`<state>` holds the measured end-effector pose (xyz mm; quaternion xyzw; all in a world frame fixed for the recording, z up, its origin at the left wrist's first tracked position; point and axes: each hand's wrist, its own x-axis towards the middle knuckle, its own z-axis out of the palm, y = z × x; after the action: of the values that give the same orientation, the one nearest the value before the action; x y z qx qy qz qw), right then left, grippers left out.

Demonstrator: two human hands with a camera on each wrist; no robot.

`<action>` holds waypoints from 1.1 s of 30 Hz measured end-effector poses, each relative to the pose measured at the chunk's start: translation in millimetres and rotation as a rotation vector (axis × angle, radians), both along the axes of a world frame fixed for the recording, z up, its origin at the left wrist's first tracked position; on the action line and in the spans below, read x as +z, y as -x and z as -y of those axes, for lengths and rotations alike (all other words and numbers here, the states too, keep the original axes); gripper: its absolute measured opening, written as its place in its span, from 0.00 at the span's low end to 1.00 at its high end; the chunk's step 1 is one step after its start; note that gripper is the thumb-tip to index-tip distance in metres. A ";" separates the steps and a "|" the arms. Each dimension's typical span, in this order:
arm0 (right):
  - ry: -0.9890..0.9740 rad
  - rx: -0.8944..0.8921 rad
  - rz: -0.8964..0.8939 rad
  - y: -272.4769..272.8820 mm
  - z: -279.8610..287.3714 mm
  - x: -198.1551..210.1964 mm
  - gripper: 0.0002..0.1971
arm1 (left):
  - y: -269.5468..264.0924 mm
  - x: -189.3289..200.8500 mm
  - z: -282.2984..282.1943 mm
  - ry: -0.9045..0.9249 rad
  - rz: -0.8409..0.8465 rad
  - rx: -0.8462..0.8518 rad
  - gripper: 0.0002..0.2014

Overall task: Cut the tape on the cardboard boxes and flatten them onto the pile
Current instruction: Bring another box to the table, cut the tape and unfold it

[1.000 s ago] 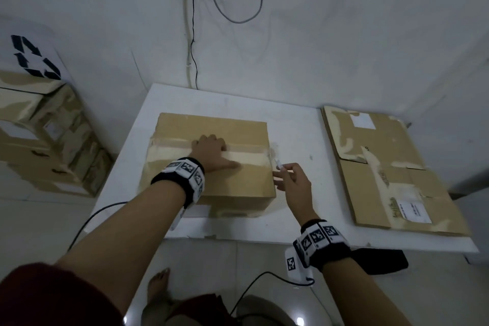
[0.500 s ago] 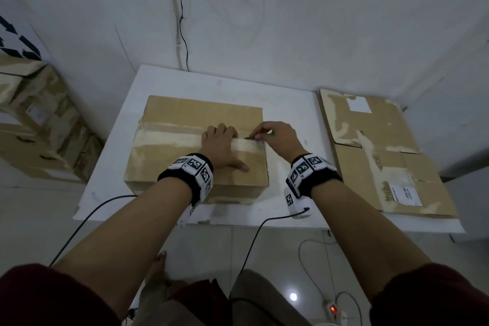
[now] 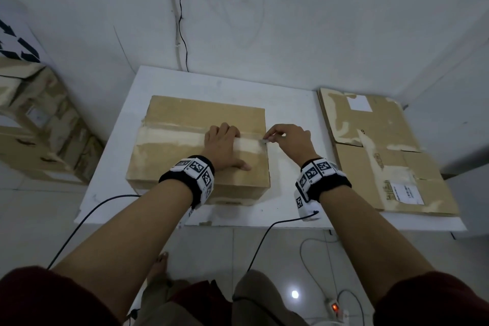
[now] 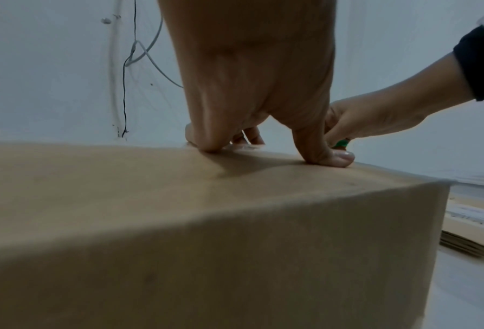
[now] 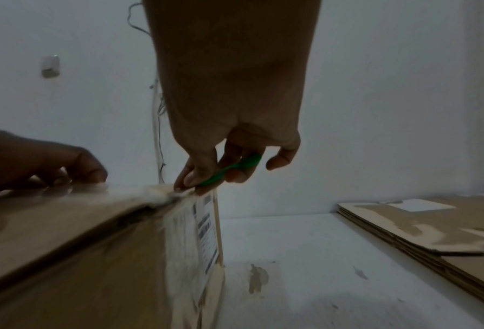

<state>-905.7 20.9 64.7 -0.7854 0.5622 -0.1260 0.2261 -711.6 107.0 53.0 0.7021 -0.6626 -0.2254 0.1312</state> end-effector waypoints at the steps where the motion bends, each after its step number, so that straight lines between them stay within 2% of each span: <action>1: -0.023 -0.025 0.030 5.5 0.6 -1.3 0.10 | 0.0 0.0 0.3 0.001 0.002 -0.004 0.44; 4: -0.069 -0.065 0.121 17.2 -1.9 -8.3 0.09 | 1.6 0.3 1.9 0.001 0.008 -0.018 0.44; 7: 0.007 -0.066 0.157 14.2 -6.7 -14.3 0.10 | 3.4 2.7 6.0 -0.032 0.016 -0.042 0.43; 11: 0.229 0.059 -0.028 6.0 -9.8 -10.7 0.15 | 6.3 9.0 14.0 -0.156 0.019 -0.050 0.44; 14: 0.286 0.112 -0.090 7.2 -7.1 -7.8 0.15 | 8.5 6.1 13.9 -0.174 0.012 -0.028 0.45; 20: 0.211 0.051 -0.039 8.2 -6.6 -19.0 0.15 | 10.1 -1.1 12.2 -0.039 0.009 -0.029 0.40; 25: -0.044 -0.044 0.246 13.6 -10.1 -26.5 0.13 | 10.3 -3.0 12.6 -0.022 0.014 -0.013 0.40; 28: -0.142 -0.049 0.323 23.7 -19.3 -29.1 0.10 | 10.8 -0.2 14.3 0.001 0.027 -0.005 0.40; 31: -0.230 -0.067 0.407 34.9 -34.1 -38.4 0.10 | 8.8 14.4 18.7 0.117 0.030 0.005 0.40; 33: -0.223 -0.121 0.487 41.8 -42.5 -44.9 0.07 | 6.4 26.8 19.6 0.258 0.051 -0.014 0.37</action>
<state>-947.5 63.4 19.8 -0.6673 0.5477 -0.2618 0.4316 -718.0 87.4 79.8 0.6803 -0.6941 -0.1213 0.2019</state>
